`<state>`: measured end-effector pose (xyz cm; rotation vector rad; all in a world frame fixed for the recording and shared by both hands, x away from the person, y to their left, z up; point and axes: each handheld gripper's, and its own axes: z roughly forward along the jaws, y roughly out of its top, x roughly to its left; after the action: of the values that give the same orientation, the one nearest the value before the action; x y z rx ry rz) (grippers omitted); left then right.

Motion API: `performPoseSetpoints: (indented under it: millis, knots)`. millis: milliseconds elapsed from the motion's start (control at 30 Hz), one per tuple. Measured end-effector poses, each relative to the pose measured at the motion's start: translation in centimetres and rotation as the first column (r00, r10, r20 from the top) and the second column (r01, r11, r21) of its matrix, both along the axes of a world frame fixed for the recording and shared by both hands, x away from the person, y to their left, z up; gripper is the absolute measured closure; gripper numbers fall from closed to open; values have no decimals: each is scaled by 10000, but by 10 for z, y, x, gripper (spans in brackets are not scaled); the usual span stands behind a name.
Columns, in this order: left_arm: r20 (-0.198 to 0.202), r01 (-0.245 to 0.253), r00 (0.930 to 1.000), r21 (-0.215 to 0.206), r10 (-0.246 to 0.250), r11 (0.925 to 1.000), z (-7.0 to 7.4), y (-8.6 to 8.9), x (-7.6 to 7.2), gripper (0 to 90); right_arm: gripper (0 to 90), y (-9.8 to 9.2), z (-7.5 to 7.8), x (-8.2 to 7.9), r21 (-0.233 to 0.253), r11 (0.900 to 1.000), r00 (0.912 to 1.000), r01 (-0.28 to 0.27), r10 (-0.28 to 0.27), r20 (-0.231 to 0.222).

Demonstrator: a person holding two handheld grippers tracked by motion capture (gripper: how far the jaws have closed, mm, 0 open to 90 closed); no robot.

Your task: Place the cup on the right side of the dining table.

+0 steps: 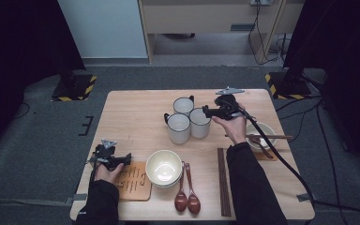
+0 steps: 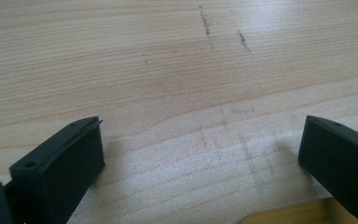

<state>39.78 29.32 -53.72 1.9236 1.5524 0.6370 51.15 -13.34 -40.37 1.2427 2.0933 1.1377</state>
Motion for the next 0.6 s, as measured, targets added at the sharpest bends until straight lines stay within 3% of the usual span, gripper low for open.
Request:
performPoseSetpoints:
  millis: [133,600]
  knots:
    - [1,-1,10000,0,1,10000,0,0,0,0,269,1,-7,5,67,9999,9998,91,-90,-190]
    - [0,5,10000,-2,-5,10000,0,0,0,0,301,5,-29,16,-404,9992,9965,8,-42,-840]
